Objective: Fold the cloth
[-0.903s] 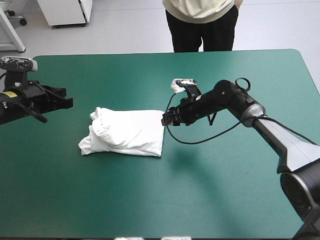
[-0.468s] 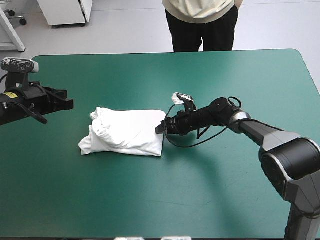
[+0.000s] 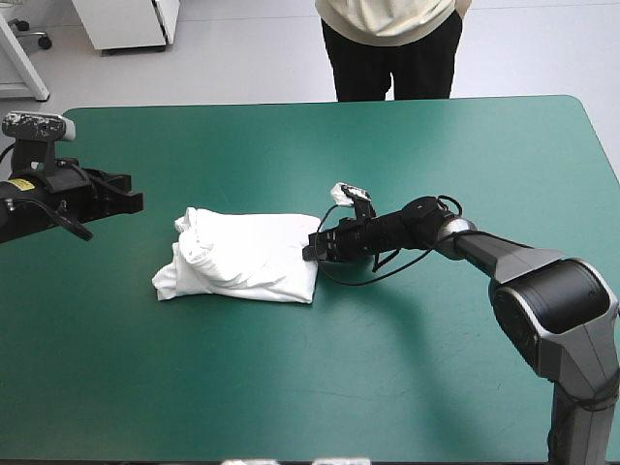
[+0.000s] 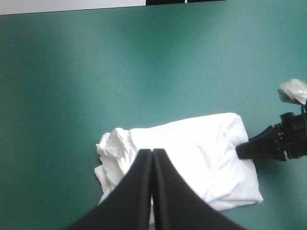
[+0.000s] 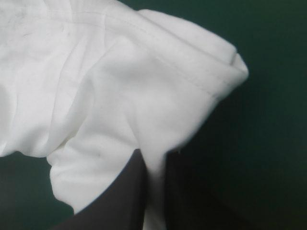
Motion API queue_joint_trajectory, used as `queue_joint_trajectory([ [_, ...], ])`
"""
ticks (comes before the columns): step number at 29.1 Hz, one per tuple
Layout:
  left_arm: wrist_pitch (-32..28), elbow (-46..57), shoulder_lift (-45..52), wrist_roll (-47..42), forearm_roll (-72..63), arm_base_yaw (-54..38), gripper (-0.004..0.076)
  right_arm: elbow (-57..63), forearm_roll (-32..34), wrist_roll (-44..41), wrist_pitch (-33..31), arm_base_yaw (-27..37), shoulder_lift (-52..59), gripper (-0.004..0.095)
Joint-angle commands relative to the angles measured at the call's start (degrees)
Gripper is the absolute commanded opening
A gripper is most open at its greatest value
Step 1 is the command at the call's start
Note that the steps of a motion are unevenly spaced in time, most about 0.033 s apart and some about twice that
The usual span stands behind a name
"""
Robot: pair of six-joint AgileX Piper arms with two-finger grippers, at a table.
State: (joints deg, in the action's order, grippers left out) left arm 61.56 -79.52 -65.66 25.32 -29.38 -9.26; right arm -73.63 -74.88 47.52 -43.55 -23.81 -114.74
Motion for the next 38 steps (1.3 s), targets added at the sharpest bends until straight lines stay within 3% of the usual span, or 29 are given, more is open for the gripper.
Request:
queue_joint_trajectory([
  [1, -2.3, -1.8, 1.3, -0.4, -2.6, 0.1, -0.0009, -1.5, -1.3, 1.0, 0.2, 1.1, 3.5, 0.0004],
  [4, -1.7, -1.8, 1.3, -0.4, -2.6, 0.1, -0.0009, -1.5, 2.7, -0.5, 0.8, 3.3, 5.4, 0.0005],
  [10, -1.5, -1.8, 1.3, -0.4, -2.6, 0.1, -0.0009, 0.0, 25.8, -11.7, -0.4, 12.7, 12.4, 0.0003],
  [15, -1.5, -1.8, 1.3, -0.4, -2.5, 0.1, -0.0009, 5.6, 38.4, -17.2, -1.7, 27.3, 20.0, 0.0003],
  [19, -2.5, -1.8, 1.3, -0.3, -2.5, 0.1, -0.0009, 10.3, 40.1, -19.3, -0.1, 40.3, 24.7, 0.0003],
  [24, -2.6, -1.8, 1.3, 0.0, -2.0, 0.1, -0.0009, 14.6, 44.8, -22.5, 1.6, 51.0, 27.0, 0.0003],
  [32, -3.1, -1.8, 1.3, 0.0, -1.9, 0.1, -0.0009, 15.6, 50.2, -23.8, 4.0, 52.1, 28.1, 0.0011],
  [36, -2.9, -1.8, 1.3, 0.0, -1.9, 0.1, -0.0009, 15.5, 51.4, -23.6, 4.4, 52.1, 30.1, 0.0154],
  [38, -2.1, -2.0, 1.3, 0.0, -2.0, 0.1, -0.0009, 15.1, 51.9, -23.7, 4.1, 52.3, 33.7, 0.0315],
])
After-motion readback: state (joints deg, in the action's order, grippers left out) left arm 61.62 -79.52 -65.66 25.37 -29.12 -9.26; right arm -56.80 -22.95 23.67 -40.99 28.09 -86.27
